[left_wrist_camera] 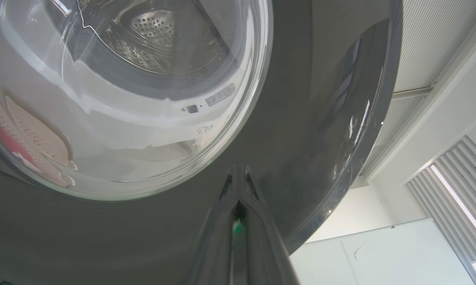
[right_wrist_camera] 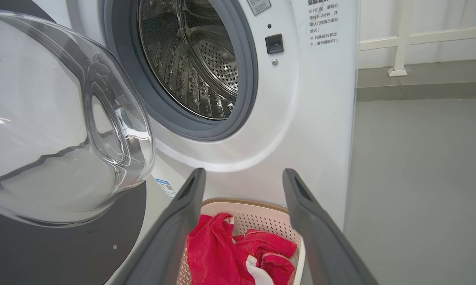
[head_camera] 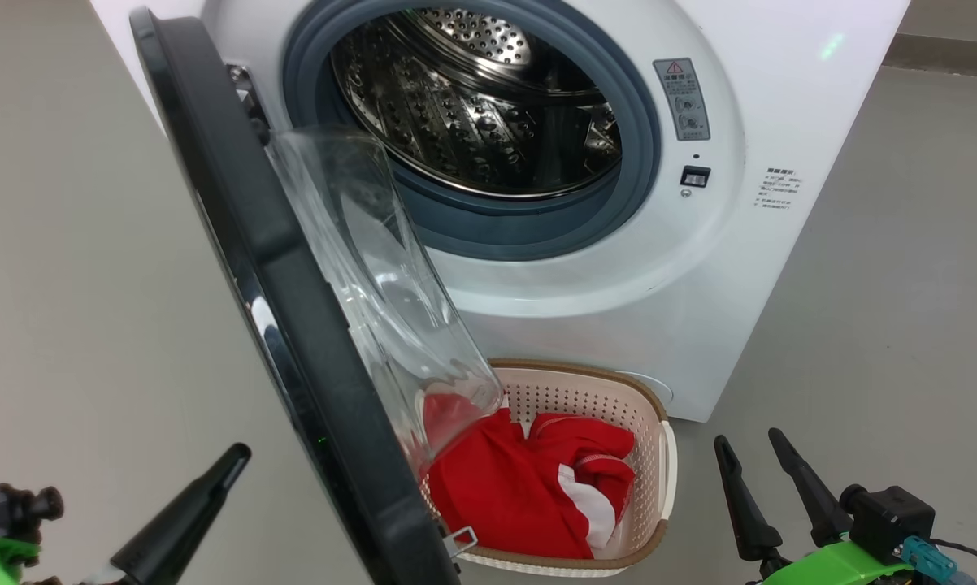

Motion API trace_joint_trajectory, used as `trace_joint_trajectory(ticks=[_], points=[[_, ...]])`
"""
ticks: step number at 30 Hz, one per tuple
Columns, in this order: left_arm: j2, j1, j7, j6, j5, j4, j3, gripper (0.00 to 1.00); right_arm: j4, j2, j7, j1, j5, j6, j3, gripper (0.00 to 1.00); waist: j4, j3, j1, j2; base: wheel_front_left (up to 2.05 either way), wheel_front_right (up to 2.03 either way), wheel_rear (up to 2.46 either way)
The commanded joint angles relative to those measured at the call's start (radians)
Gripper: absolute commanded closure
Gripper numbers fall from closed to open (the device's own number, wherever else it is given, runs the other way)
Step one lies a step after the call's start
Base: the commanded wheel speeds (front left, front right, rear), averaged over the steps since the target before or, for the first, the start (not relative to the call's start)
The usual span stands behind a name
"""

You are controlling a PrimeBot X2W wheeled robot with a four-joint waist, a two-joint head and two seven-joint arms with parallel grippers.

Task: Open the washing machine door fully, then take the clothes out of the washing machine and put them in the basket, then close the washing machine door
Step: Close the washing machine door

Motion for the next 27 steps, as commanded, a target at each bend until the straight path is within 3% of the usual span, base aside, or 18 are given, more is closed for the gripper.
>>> trace_joint_trajectory(ticks=[1,12,27], points=[[0.001,-0.017,0.024,-0.006,0.008,-0.035,0.054,1.0,-0.024,-0.002,-0.006,-0.043,-0.001,0.006,0.024,0.0,-0.002,0.001,0.0,0.0,0.0,0.0,0.0],[-0.104,-0.05,0.122,-0.006,0.142,-0.072,0.041,1.0,-0.025,-0.002,-0.006,-0.051,0.0,0.006,0.024,0.0,-0.022,0.009,0.0,0.0,0.0,0.0,0.0],[-0.154,-0.119,0.095,-0.006,0.26,-0.121,-0.019,1.0,-0.033,-0.002,-0.006,-0.068,0.006,0.006,0.013,0.0,-0.072,0.038,0.0,0.0,0.0,0.0,0.0]])
